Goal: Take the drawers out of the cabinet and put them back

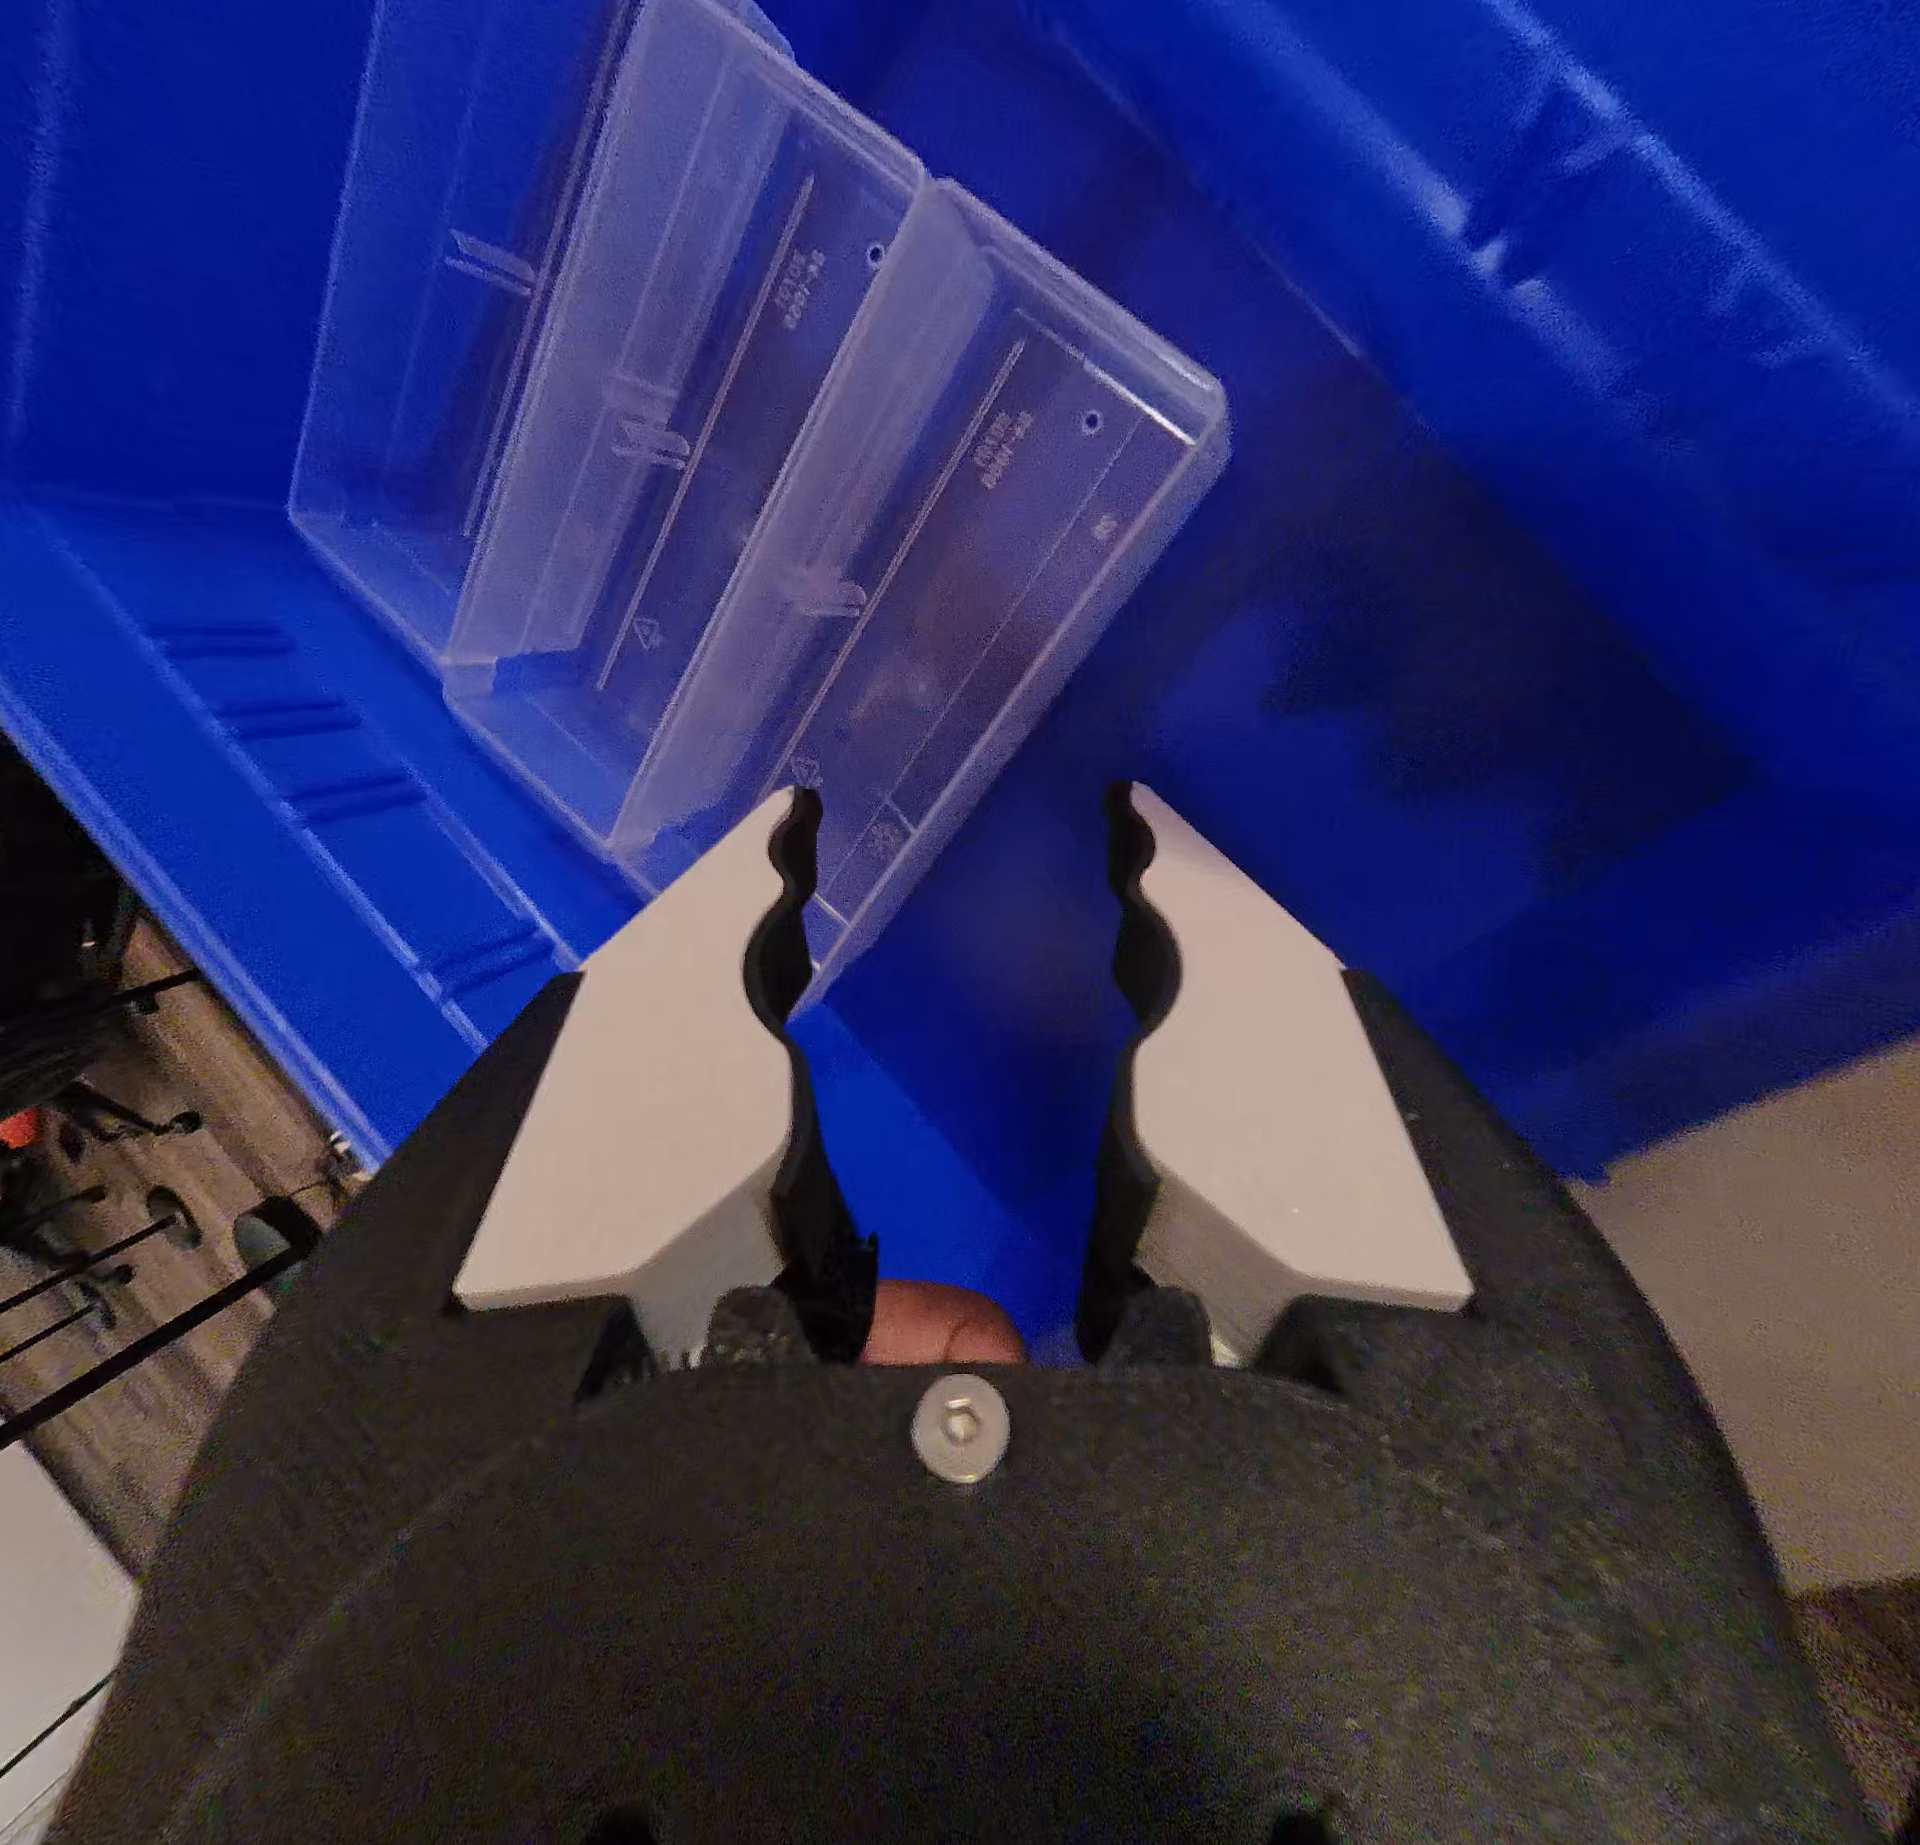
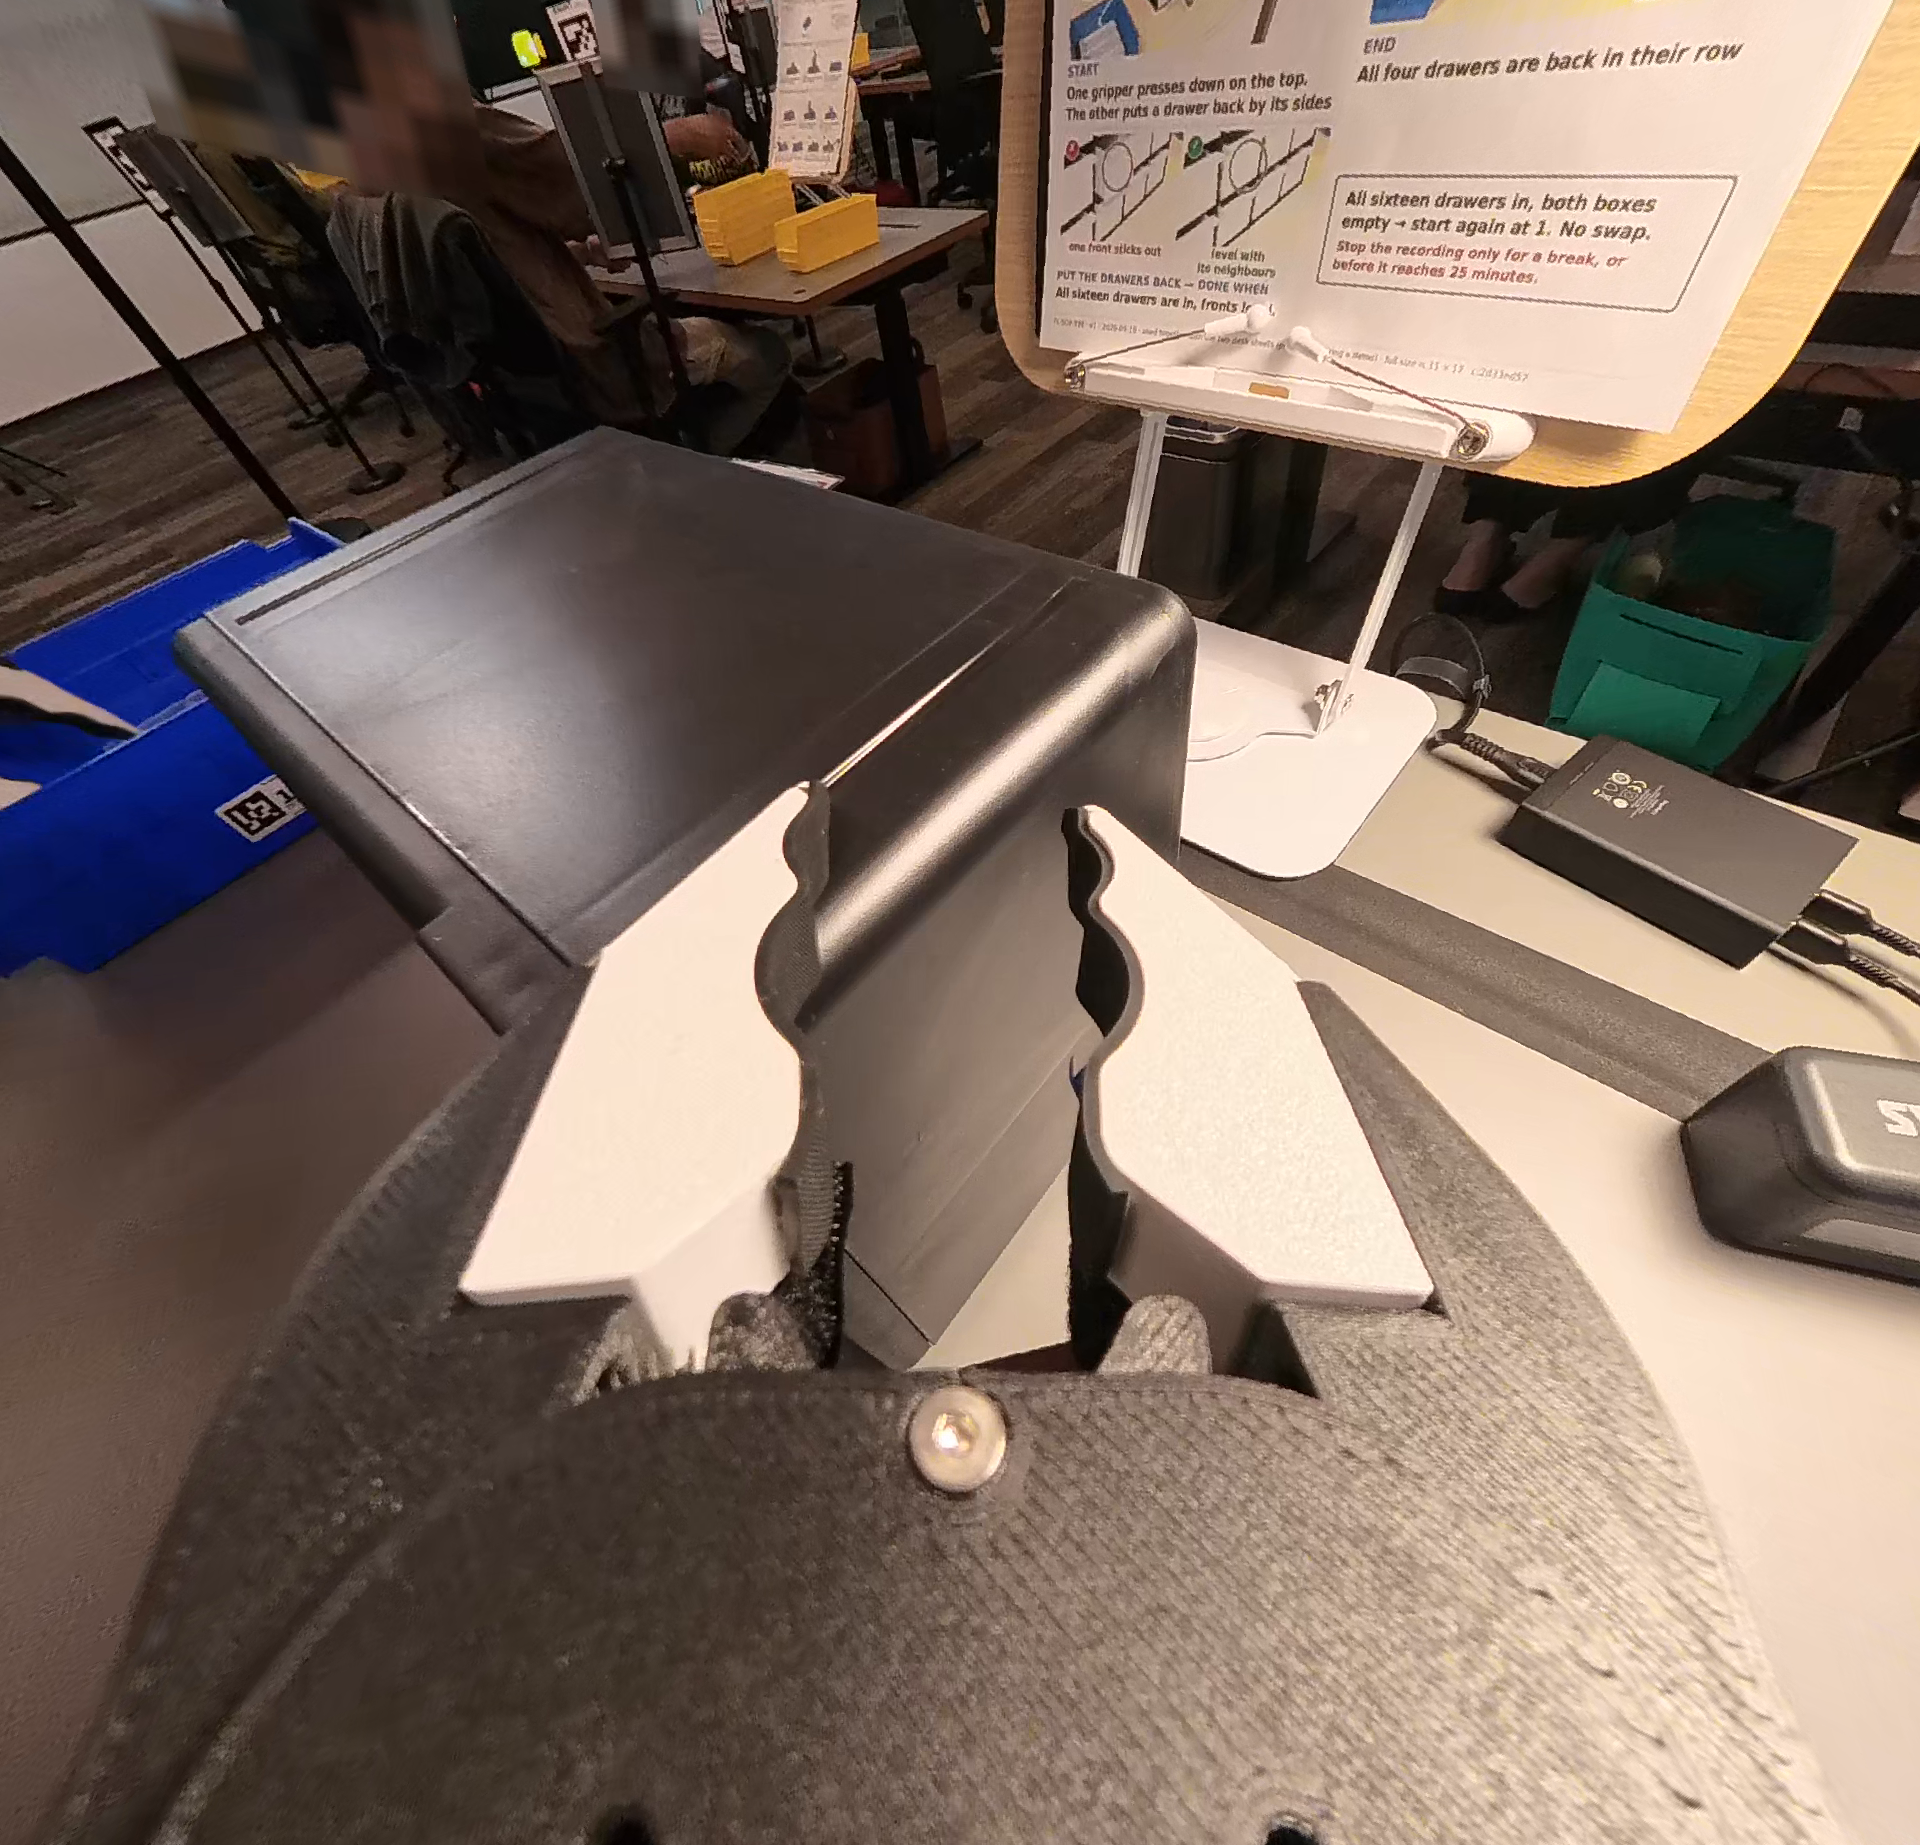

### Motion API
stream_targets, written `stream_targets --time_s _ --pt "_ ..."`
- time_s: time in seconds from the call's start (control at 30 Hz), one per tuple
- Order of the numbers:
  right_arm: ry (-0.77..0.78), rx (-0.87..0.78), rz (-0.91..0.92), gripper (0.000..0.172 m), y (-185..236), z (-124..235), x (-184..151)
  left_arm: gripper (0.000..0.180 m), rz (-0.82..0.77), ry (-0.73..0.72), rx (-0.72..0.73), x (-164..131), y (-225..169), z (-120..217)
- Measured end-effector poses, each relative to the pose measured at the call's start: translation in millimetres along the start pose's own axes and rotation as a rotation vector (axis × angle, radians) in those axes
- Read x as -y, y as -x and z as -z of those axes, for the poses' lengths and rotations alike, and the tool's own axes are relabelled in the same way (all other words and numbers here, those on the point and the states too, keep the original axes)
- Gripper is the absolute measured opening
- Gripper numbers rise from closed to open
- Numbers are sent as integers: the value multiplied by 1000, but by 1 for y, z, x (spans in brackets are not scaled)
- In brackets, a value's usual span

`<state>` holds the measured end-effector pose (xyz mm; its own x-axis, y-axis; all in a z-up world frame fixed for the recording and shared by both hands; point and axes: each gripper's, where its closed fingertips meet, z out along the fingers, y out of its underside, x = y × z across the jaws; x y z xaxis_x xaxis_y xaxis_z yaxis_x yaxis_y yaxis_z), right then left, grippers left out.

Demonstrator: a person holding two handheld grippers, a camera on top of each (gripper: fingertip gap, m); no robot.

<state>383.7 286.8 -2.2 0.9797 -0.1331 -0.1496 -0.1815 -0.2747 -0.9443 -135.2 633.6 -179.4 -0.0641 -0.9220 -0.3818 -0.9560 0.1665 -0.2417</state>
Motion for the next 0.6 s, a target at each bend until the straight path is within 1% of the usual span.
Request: stream_targets --time_s 0.07,0.1,0.13,0.17,0.2,0.3,0.43,0.47,0.6 --pt "-1 0 0 49 0 0 0 55 -13 36 8 -2 2 -15" --pt "-1 0 0 49 0 0 0 50 -17 54 10 -4 3 -21" --pt "-1 0 1 49 0 0 0 43 -19 71 11 -6 2 -26" --pt "-1 0 2 49 0 0 0 29 -20 81 9 -8 1 -29" --pt "-1 0 2 49 0 0 0 22 -19 82 8 -9 -1 -31" --pt "-1 3 1 49 0 0 0 11 -13 95 -7 -11 -8 -28" --pt "-2 4 0 49 0 0 0 6 16 103 1 -9 -15 -9" --pt "-1 4 0 49 0 0 0 3 31 90 21 -5 -14 -1" --pt "-2 7 -3 48 0 0 0 2 81 19 119 20 -6 45"
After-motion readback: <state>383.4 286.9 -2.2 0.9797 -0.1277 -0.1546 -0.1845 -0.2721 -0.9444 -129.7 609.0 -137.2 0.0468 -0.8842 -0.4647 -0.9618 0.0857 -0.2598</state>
